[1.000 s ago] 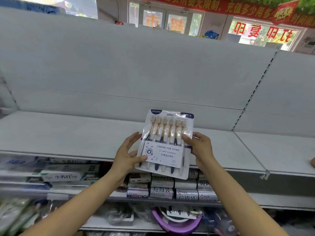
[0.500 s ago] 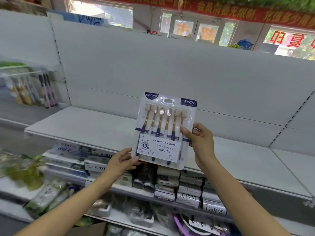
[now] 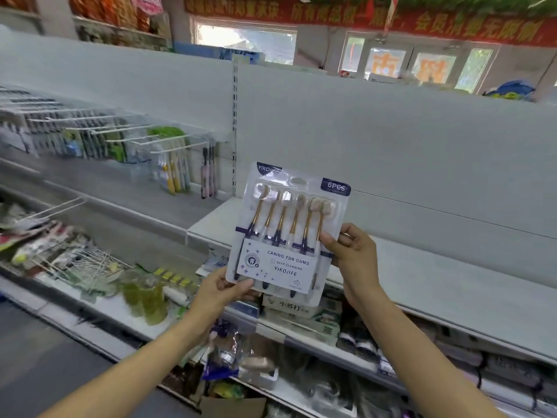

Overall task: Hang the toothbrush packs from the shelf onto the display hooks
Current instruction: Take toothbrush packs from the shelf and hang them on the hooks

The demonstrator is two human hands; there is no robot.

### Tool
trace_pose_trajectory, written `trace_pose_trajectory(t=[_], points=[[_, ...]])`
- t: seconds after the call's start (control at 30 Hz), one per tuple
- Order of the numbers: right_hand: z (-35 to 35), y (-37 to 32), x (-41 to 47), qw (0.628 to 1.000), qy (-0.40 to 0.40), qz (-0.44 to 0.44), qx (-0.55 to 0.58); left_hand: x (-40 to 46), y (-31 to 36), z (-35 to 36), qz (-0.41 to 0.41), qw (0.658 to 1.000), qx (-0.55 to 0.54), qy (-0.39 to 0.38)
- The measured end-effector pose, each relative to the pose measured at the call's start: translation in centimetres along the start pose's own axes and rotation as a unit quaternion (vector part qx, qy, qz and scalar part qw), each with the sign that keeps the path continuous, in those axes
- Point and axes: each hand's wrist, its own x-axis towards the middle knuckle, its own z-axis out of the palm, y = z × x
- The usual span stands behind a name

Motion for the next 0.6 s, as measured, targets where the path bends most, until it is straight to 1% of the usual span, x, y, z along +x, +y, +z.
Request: trace_pose_trajectory(t=[0.2,0.3,0.43,0.6], points=[[11.3,1.6,-1.3,0.999,-0.031,0.008,-0.012,-1.2,2.1,-11.1,0.004,1.000,0.015,0.013],[16.2,2.5,-1.4,0.999,-0.047,0.012,-0.021,-1.5,2.8,-16.0,0.003,0.999,0.021,0.035],[21.8,3.3,-0.8,0.997,-0.072,0.008,-0.035,-0.4,3.5,-21.3,-0.011,0.997,0.026,0.067],[27.8,4.5,1.4,0.994,-0.101,-0.005,-0.044,2.5,3.5,-27.2,-0.009,0.996,0.059,0.072]])
